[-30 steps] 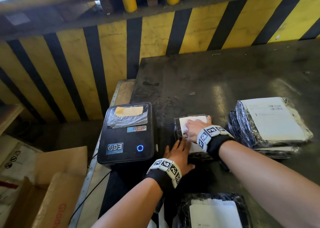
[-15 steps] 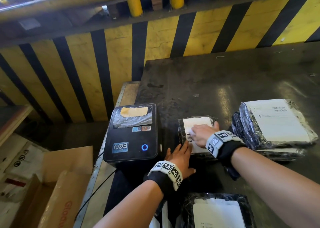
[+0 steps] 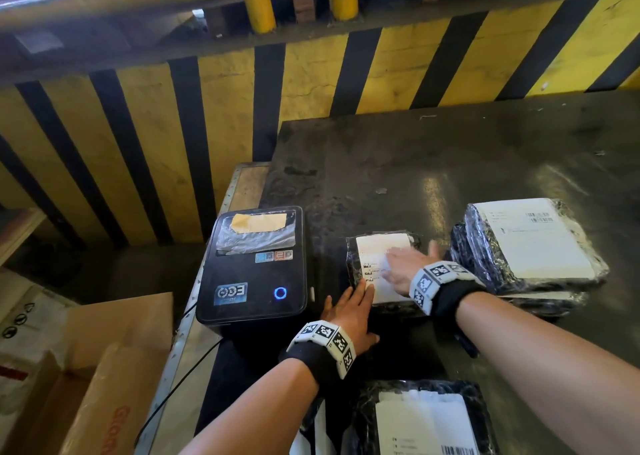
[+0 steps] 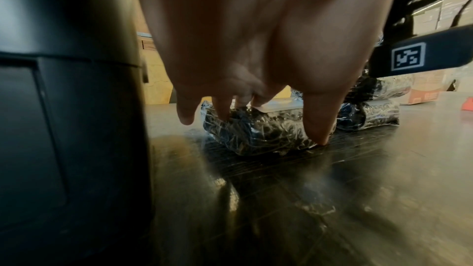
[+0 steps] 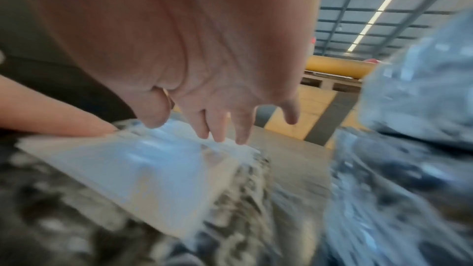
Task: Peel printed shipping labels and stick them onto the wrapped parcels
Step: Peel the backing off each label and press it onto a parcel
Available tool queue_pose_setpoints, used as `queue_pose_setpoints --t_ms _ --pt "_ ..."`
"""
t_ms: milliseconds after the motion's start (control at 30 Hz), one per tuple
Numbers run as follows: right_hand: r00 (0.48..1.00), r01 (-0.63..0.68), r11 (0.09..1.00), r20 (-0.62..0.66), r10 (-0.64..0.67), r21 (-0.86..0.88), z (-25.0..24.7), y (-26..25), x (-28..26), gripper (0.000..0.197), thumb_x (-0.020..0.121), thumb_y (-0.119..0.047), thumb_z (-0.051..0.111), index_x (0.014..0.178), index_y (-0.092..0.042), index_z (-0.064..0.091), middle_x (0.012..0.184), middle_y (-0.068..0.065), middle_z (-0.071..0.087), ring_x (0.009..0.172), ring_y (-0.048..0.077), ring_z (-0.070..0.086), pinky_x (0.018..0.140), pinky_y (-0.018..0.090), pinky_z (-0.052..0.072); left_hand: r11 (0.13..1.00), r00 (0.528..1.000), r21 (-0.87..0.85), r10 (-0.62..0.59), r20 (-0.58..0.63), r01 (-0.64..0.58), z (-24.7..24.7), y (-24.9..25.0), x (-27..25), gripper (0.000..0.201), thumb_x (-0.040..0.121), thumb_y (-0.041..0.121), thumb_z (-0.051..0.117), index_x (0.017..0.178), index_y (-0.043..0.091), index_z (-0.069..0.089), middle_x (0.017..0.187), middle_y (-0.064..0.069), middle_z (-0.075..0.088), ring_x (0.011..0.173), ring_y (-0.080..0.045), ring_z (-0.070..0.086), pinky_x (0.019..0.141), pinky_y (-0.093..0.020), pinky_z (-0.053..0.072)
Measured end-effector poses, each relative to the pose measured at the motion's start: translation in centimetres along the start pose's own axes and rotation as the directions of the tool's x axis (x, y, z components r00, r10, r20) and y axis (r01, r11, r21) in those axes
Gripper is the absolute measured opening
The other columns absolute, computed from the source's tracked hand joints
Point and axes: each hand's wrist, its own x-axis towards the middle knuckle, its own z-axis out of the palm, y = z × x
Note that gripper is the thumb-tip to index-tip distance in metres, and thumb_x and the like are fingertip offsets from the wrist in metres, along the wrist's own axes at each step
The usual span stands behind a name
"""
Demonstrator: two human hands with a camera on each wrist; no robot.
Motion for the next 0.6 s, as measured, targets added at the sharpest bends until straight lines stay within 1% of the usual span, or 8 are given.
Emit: queue_pose_setpoints --t_ms 67,167,267,333,400,467,533,600 --pt "0.991 0.13 0.992 -0.016 -0.13 -0.001 0.6 -1.6 -0.1 0.029 0.092 -0.03 0.041 0.118 -0.017 0.049 0.128 -0.001 0.047 0.128 0.023 0.04 0.108 0.067 0.01 1.0 1.0 0.003 0.002 -0.007 -0.002 0.0 0.0 0.0 0.09 0.091 0.038 0.057 0.152 0.02 -0.007 0.159 0.004 -0.016 0.148 -0.021 -0.004 0.118 -0.052 0.003" --pt "0.984 0.177 0.984 -0.028 -0.177 0.006 1.5 -1.6 -0.3 0.036 0.091 -0.032 0.045 0.125 -0.019 0.045 0.134 -0.004 0.042 0.13 0.019 0.038 0.106 0.069 0.01 1.0 1.0 0.009 0.001 -0.016 -0.001 0.1 -0.1 0.0 0.09 0.091 0.038 0.056 0.152 0.02 -0.007 0.159 0.005 -0.017 0.148 -0.02 -0.004 0.118 -0.052 0.003" --pt "0.993 0.103 0.995 0.068 -0.101 -0.013 1.0 0.8 -0.6 0.054 0.098 -0.041 0.031 0.147 -0.02 0.02 0.158 -0.008 0.012 0.145 0.016 0.015 0.112 0.064 0.0 1.0 1.0 -0.001 0.01 -0.017 -0.01 0.3 -0.4 0.0 0.089 0.092 0.038 0.054 0.151 0.022 -0.009 0.158 0.006 -0.019 0.148 -0.019 -0.005 0.119 -0.05 0.001" --pt "0.993 0.046 0.998 0.107 -0.041 -0.046 0.8 2.4 -0.8 0.058 0.1 -0.041 0.026 0.15 -0.02 0.008 0.159 -0.008 0.001 0.146 0.014 0.008 0.113 0.063 -0.004 1.0 1.0 -0.006 0.015 -0.022 -0.015 0.5 -0.6 0.1 0.089 0.092 0.038 0.054 0.151 0.022 -0.01 0.158 0.007 -0.02 0.148 -0.018 -0.006 0.119 -0.049 0.001" --pt "0.994 -0.002 0.998 0.107 0.01 -0.07 0.2 3.1 -0.8 0.055 0.1 -0.036 0.026 0.15 -0.017 0.013 0.159 -0.006 0.007 0.146 0.015 0.012 0.112 0.063 -0.005 1.0 0.999 -0.006 0.019 -0.026 -0.019 0.6 -0.6 0.1 0.089 0.092 0.038 0.054 0.151 0.022 -0.01 0.158 0.007 -0.02 0.148 -0.018 -0.006 0.119 -0.049 0.001" --pt "0.996 -0.019 0.996 0.083 0.027 -0.093 -0.6 2.6 -0.5 0.048 0.099 -0.033 0.029 0.142 -0.014 0.033 0.154 -0.001 0.027 0.141 0.018 0.026 0.112 0.064 -0.003 0.999 0.999 0.024 0.026 -0.038 -0.025 0.7 -0.6 0.0 0.089 0.092 0.036 0.055 0.151 0.021 -0.01 0.158 0.006 -0.02 0.148 -0.018 -0.006 0.119 -0.049 0.0" --pt "0.999 0.045 0.996 0.03 -0.043 -0.081 -0.8 1.1 -0.1 0.042 0.098 -0.035 0.033 0.134 -0.015 0.042 0.145 -0.001 0.039 0.135 0.019 0.035 0.111 0.064 0.003 0.998 0.998 0.058 0.033 -0.049 -0.03 0.7 -0.6 0.0 0.09 0.092 0.035 0.056 0.151 0.021 -0.01 0.159 0.005 -0.018 0.148 -0.018 -0.005 0.119 -0.05 0.0" --pt "0.987 0.16 0.985 -0.003 -0.161 -0.063 0.1 -0.5 0.1 0.045 0.097 -0.04 0.033 0.135 -0.017 0.039 0.145 -0.002 0.038 0.133 0.02 0.037 0.111 0.063 0.009 0.997 0.998 0.071 0.035 -0.055 -0.031 0.7 -0.7 0.1 0.091 0.091 0.035 0.056 0.151 0.02 -0.01 0.159 0.005 -0.018 0.148 -0.019 -0.004 0.118 -0.05 0.001"
